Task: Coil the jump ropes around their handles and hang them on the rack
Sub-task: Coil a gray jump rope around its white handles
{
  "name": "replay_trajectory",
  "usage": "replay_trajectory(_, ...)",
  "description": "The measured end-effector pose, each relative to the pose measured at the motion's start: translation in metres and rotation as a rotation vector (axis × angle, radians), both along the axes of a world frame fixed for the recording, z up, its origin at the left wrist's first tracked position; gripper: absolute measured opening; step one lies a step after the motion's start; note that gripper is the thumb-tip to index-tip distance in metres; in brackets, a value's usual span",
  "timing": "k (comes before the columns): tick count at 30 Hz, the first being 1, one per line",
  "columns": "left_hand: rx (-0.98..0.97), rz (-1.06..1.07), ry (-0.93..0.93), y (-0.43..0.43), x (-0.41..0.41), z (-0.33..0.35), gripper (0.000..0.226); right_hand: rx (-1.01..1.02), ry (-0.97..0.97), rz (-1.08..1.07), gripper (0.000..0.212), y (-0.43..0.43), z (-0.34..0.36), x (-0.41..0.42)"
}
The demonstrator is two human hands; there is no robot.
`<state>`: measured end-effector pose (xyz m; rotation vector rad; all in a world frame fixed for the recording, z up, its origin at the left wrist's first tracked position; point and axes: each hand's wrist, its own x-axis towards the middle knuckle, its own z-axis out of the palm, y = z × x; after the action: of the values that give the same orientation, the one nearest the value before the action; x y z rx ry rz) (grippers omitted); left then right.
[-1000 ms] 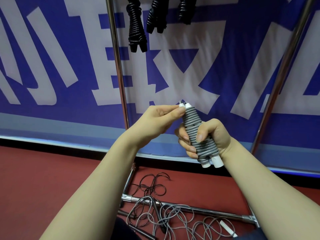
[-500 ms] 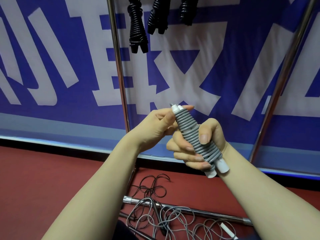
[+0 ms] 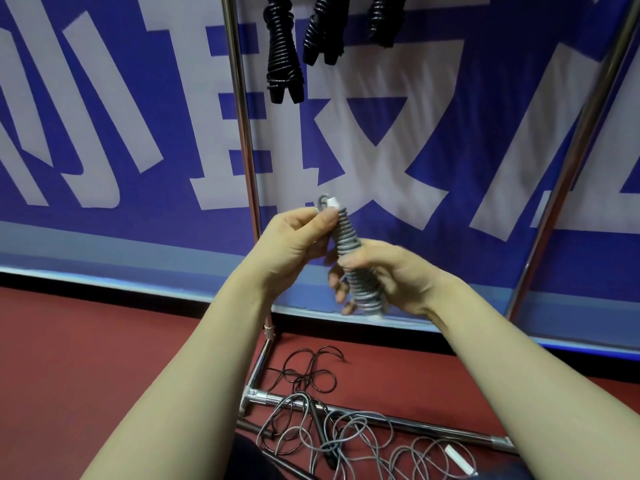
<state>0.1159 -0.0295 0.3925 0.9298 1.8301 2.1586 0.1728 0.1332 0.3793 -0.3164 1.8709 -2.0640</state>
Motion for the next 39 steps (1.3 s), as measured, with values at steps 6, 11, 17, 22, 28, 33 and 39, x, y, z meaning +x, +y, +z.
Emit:
replay_trajectory(6, -0.100, 0.304, 0.040, 0.025, -0.003, -0.012, 0.033, 0.486, 0.392, -0.633, 0.036, -0.013, -0.013, -0.017)
replay_trajectory(11, -0.133, 0.240, 0.037, 0.036, -0.001, -0.013, 0.030, 0.272, 0.328, -0.751, 0.016, -0.015, -0.015, -0.024)
replay_trajectory(17, -0.161, -0.110, 0.035, 0.018, -0.002, -0.012, 0.029, -0.104, 0.195, -0.461, 0.016, 0.005, -0.007, -0.016)
replay_trajectory(22, -0.262, -0.057, 0.134, 0.011, -0.003, -0.008, 0.028, -0.045, 0.156, -0.358, 0.045, 0.010, -0.005, -0.012)
replay_trajectory(28, -0.253, 0.038, 0.223, 0.016, 0.006, -0.005, 0.017, -0.149, 0.113, -0.385, 0.039, 0.006, 0.004, -0.004)
replay_trajectory(33, -0.105, 0.094, 0.184, 0.029, 0.011, -0.011, 0.032, -0.328, 0.033, -0.329, 0.041, -0.002, 0.012, 0.001)
replay_trajectory(39, -0.059, 0.003, 0.061, 0.042, 0.021, -0.012, 0.025, -0.439, 0.047, -0.359, 0.051, -0.009, 0.009, 0.000)
